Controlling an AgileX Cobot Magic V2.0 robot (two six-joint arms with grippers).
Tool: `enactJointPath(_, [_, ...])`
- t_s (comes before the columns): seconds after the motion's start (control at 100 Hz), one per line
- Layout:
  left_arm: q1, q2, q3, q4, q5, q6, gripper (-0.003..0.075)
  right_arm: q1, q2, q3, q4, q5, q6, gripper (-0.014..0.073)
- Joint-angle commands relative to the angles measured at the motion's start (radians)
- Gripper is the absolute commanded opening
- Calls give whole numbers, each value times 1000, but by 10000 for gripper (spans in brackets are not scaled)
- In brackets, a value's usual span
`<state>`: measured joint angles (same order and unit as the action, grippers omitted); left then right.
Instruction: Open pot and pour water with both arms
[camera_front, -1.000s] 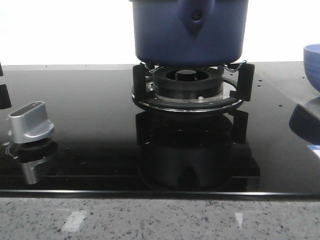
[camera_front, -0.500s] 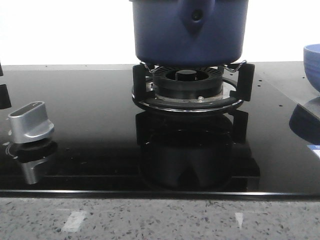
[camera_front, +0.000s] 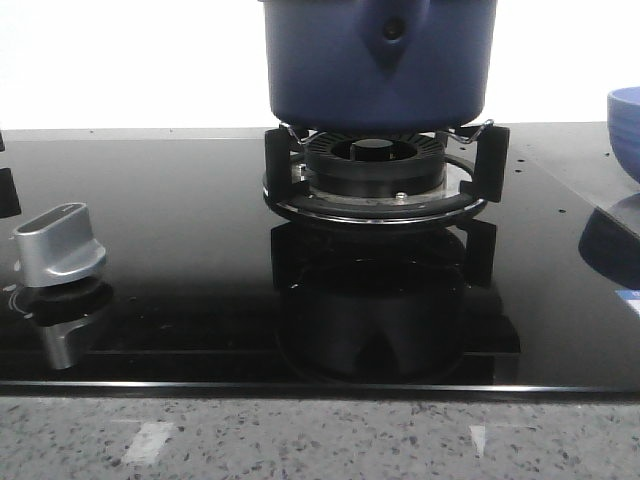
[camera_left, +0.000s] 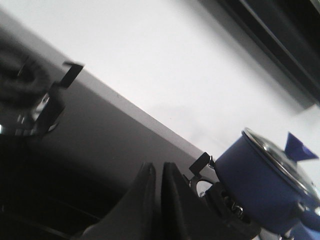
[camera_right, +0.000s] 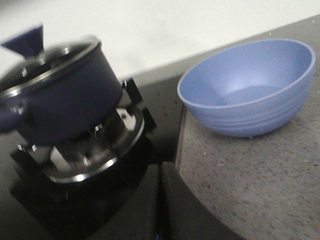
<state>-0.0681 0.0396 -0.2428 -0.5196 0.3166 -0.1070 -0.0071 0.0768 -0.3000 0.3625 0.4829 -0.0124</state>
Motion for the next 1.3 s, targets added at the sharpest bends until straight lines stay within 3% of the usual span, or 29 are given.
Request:
enactJointPath(0.0, [0, 90, -143, 23, 40, 131, -20, -7, 109, -135, -77, 92, -14, -46])
enactJointPath(0.1, [0, 183, -267, -54, 111, 353, -20, -7, 224, -271, -83, 259, -14, -46])
enactJointPath(0.21, [-4, 258, -385, -105, 174, 536, -20, -7, 298, -367, -83, 273, -21, -46])
enactJointPath(0.51, [-189, 427, -473, -211, 213, 692, -18, -7, 341, -422, -67, 336, -27, -46])
enactJointPath(0.66, [-289, 524, -473, -287, 206, 752, -13, -7, 341, -431, -67, 357, -123, -38])
enactJointPath(0.76, [-343, 592, -473, -412, 173, 840, 38, 9, 341, -431, -67, 332, -130, 34])
enactJointPath(0.93, [-411, 730, -515, -563, 142, 1006, 186, 32, 341, -431, -67, 309, -130, 325])
enactJointPath(0.98, [-427, 775, -541, -585, 142, 1042, 240, 36, 341, -431, -67, 309, -130, 377])
enactJointPath(1.11, [-455, 907, -635, -590, 142, 1120, 356, 38, 341, -431, -67, 299, -130, 393])
enactJointPath(1.289, [-457, 1082, -780, -588, 147, 1217, 428, 38, 341, -431, -58, 287, -130, 393])
